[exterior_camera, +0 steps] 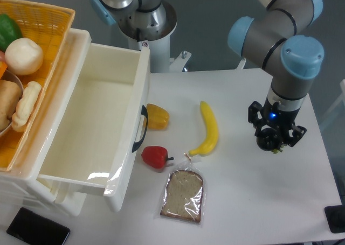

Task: Place the mangosteen in the upper white drawer
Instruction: 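Carry the dark mangosteen in the gripper toward the open white drawer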

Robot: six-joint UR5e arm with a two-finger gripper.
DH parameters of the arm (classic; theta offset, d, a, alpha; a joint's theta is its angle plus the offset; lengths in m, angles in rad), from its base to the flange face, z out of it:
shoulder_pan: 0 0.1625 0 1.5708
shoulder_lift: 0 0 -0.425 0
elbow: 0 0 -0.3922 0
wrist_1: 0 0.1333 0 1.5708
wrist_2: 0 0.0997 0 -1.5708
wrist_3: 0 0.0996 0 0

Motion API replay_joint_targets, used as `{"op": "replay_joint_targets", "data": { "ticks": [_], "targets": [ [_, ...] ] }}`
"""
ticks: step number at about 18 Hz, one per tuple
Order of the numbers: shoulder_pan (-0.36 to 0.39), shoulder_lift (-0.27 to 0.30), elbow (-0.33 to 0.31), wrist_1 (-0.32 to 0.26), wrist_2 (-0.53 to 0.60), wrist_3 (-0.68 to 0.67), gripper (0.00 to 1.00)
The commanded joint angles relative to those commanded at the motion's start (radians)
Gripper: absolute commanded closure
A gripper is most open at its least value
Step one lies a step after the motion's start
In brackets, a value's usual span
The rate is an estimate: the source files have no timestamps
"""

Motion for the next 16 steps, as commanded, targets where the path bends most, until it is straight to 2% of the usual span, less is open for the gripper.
{"op": "replay_joint_targets", "data": {
  "ticks": [9,12,16],
  "targets": [
    [-0.012,0.034,-0.005,-0.012,-0.027,-0.003,0.87],
    [-0.023,0.106,-0.034,-0.031,-0.106,-0.023,0.87],
    [-0.028,0.216,-0.084,-0.046,-0.286,-0.05,0.87]
  ]
}}
